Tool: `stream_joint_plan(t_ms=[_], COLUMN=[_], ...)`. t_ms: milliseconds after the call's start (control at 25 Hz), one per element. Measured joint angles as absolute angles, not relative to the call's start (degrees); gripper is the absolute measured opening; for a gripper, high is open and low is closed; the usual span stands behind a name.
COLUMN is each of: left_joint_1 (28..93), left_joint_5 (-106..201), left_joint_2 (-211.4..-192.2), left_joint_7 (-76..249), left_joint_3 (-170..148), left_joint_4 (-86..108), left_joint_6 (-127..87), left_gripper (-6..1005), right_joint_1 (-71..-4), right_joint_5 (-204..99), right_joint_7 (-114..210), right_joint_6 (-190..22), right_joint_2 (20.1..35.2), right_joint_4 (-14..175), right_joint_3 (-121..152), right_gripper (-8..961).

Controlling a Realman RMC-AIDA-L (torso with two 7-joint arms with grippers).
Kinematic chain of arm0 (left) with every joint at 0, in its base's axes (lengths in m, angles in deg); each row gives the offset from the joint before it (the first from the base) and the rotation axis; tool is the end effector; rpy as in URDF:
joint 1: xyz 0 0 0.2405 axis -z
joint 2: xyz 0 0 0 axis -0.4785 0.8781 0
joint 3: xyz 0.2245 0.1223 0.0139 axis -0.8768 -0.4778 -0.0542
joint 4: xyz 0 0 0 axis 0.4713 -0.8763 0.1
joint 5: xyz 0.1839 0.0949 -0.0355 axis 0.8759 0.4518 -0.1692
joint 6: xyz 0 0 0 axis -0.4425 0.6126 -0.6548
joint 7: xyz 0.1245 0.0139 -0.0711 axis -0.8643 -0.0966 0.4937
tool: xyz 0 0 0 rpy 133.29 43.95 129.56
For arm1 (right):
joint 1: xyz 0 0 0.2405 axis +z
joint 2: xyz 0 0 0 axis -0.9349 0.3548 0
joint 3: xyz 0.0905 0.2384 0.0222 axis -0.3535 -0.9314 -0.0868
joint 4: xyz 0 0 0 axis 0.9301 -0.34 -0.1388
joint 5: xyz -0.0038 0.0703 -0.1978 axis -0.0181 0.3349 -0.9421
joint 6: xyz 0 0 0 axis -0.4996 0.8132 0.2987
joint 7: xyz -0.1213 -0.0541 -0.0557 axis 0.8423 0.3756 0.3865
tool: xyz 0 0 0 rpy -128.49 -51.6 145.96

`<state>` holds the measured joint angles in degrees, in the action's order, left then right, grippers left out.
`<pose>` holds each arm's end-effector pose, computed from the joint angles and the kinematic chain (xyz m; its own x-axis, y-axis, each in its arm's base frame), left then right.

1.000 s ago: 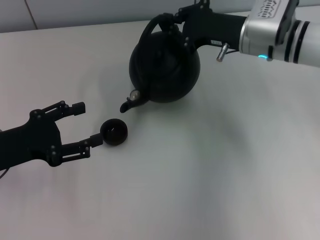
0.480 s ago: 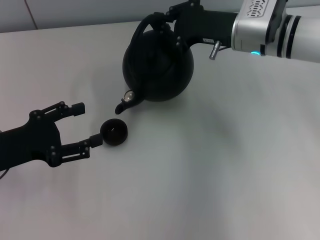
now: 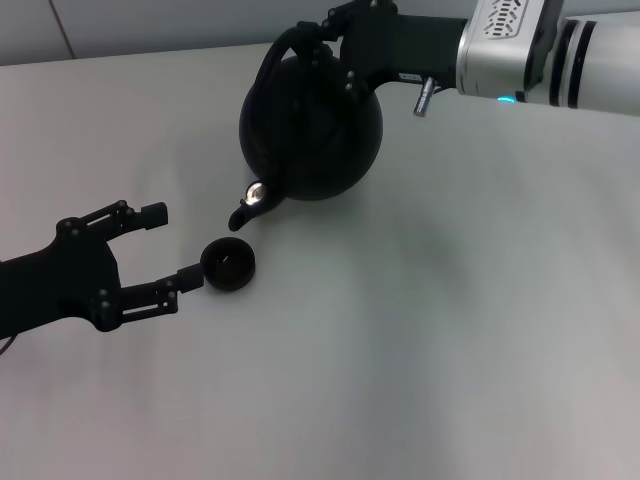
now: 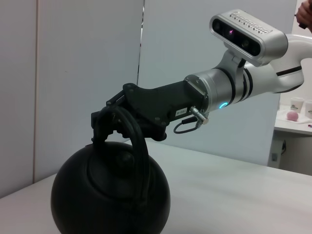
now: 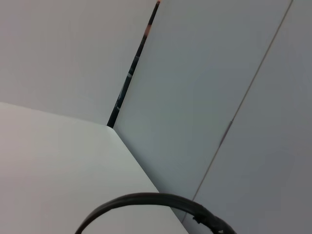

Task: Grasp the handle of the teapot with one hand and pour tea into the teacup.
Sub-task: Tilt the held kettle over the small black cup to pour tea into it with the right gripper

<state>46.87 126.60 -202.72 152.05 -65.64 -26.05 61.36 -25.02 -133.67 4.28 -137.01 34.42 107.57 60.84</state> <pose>-0.2781 0.2880 0.0039 0.7987 0.1618 0.5796 0.3371 -0.9182 -0.2082 0.1794 0.4269 -0.0245 0.9188 0.2437 -0.3104 0.0103 -0.8009 -0.5987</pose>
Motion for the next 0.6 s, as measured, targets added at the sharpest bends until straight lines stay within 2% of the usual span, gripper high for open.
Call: stream_joint_plan(t_ms=[600], left_joint_1=[46.9], left_joint_5=[126.6], left_joint_2=[-202.73], left_joint_7=[152.1], left_joint_3=[-65.4], left_joint_4=[-25.9], left_joint_6=[61.4], left_gripper=[860], right_joint_1=[-25.4], right_joint_5=[-133.7], right_joint_7=[6.8], right_joint_6=[-137.0], right_joint_2=[34.51], right_joint_4=[108.7], right_joint_3=[61.7], right_gripper=[95])
